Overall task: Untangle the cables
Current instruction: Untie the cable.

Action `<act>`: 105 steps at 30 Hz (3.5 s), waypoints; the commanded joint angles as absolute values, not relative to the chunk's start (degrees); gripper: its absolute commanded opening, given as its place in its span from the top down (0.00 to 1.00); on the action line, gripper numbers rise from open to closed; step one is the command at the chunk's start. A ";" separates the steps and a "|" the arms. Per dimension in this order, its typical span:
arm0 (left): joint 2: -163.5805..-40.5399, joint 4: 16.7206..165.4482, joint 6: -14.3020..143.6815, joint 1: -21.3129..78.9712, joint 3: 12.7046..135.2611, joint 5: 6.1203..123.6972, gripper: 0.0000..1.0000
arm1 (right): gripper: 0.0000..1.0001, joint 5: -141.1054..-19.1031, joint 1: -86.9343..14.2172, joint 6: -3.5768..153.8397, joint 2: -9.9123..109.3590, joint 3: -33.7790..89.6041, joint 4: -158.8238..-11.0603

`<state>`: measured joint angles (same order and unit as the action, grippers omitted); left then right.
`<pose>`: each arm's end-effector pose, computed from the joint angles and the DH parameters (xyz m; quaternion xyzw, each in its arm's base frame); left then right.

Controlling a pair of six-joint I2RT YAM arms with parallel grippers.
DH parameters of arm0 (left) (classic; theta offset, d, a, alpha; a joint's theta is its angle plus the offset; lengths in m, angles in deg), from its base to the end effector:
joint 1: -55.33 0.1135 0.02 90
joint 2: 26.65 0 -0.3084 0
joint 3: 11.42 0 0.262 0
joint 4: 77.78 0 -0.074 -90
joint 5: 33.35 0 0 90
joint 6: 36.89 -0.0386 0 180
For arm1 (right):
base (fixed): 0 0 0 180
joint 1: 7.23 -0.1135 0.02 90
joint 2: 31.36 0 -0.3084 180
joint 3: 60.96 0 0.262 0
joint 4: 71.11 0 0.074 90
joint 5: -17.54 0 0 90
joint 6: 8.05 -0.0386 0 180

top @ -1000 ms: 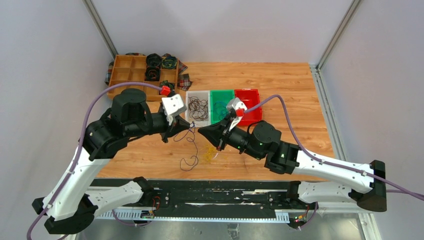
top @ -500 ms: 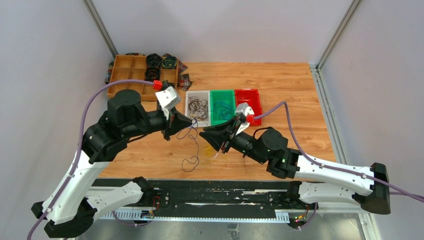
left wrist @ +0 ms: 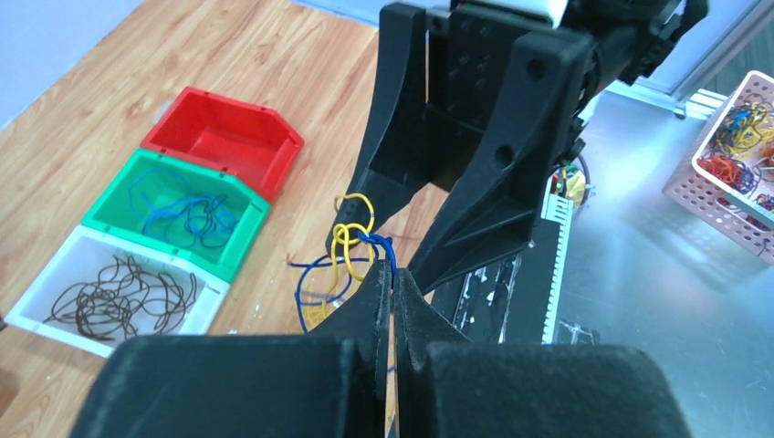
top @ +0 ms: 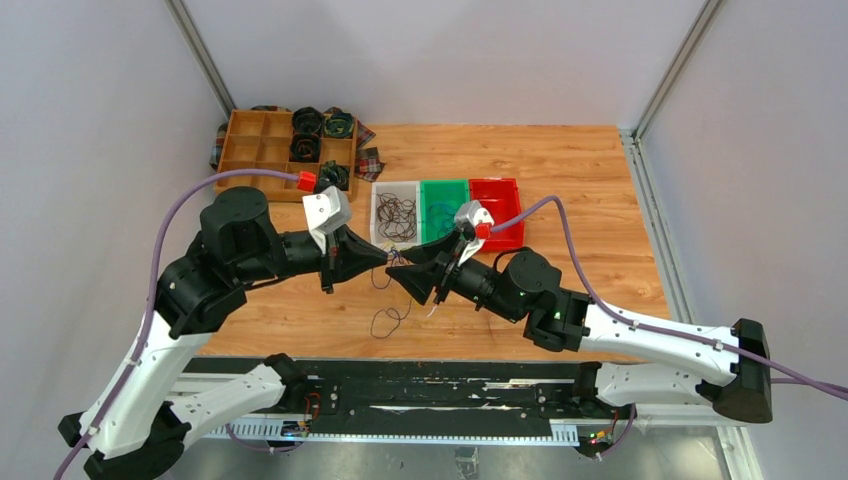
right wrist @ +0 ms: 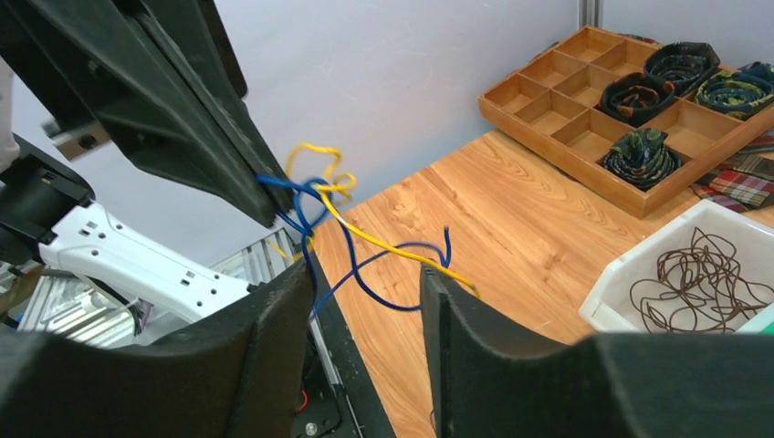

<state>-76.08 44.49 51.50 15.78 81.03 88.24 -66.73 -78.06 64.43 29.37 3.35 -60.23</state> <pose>0.0753 -0.0884 0.4994 0.4235 0.6549 -0.3949 0.4857 0.0823 0.2250 0.4270 -0.2391 0.5644 0.5282 0.5876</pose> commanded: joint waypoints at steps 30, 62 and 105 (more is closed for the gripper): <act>-76.09 46.80 52.09 15.95 84.42 94.94 0.99 | 0.51 -72.33 -81.95 73.93 23.97 -0.89 -58.48; -76.54 44.39 50.08 15.95 85.06 96.10 0.99 | 0.99 -68.32 -82.47 73.95 25.95 3.08 -57.89; -78.35 32.95 37.99 15.95 86.54 99.87 1.00 | 0.95 -64.97 -82.38 80.92 23.81 9.44 -72.42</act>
<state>-78.99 34.87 41.49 15.78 84.42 100.59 -67.23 -81.75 80.36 27.62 9.12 -71.02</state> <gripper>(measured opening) 0.011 0.024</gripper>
